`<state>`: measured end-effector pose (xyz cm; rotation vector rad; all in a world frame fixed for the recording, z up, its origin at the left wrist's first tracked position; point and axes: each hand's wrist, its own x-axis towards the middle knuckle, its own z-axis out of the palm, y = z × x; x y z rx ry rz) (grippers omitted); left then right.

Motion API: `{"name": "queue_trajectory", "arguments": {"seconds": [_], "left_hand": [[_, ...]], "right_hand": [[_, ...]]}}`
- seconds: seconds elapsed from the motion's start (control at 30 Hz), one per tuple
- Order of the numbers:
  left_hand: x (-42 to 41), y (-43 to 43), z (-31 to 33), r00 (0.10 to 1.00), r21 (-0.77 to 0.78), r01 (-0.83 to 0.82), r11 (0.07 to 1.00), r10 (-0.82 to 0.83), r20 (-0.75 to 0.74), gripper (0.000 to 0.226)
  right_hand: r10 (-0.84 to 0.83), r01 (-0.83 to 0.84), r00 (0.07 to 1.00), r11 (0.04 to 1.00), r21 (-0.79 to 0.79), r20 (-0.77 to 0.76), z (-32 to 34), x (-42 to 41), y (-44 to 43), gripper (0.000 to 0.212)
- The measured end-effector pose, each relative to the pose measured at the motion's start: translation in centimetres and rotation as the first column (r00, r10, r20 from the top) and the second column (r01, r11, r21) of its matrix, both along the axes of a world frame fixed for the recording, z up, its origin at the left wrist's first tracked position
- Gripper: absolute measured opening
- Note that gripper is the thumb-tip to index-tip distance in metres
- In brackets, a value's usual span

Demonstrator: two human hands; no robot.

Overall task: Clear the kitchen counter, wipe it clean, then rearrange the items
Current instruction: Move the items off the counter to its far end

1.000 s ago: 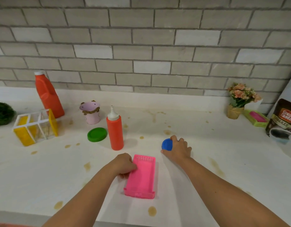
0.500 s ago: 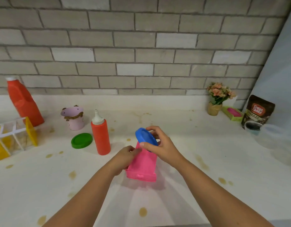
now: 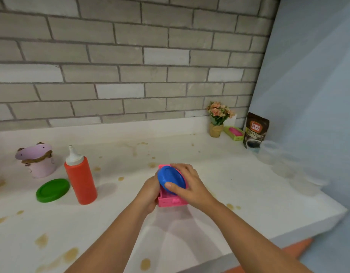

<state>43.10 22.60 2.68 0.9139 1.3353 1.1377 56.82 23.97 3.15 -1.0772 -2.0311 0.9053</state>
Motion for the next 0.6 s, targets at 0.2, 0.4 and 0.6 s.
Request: {"name": "queue_trajectory", "arguments": {"seconds": [0.2, 0.4, 0.6], "left_hand": [[2.3, 1.7, 0.2, 0.997, 0.015, -0.054, 0.998, 0.053, 0.055, 0.041], [4.6, 3.8, 0.4, 0.984, -0.025, -0.047, 0.999, 0.051, 0.171, 0.059], [7.1, 7.5, 0.5, 0.962, -0.092, 0.034, 0.995, -0.007, 0.274, 0.07]], "right_hand": [[-0.307, 0.247, 0.941, 0.911, -0.329, -0.145, 0.1, 2.0, 0.3, 0.051], [-0.269, 0.162, 0.937, 0.9, -0.404, -0.225, -0.1, 4.4, 0.9, 0.036], [-0.285, 0.202, 0.945, 0.895, -0.397, -0.161, 0.3, 7.5, 3.6, 0.027]]}}
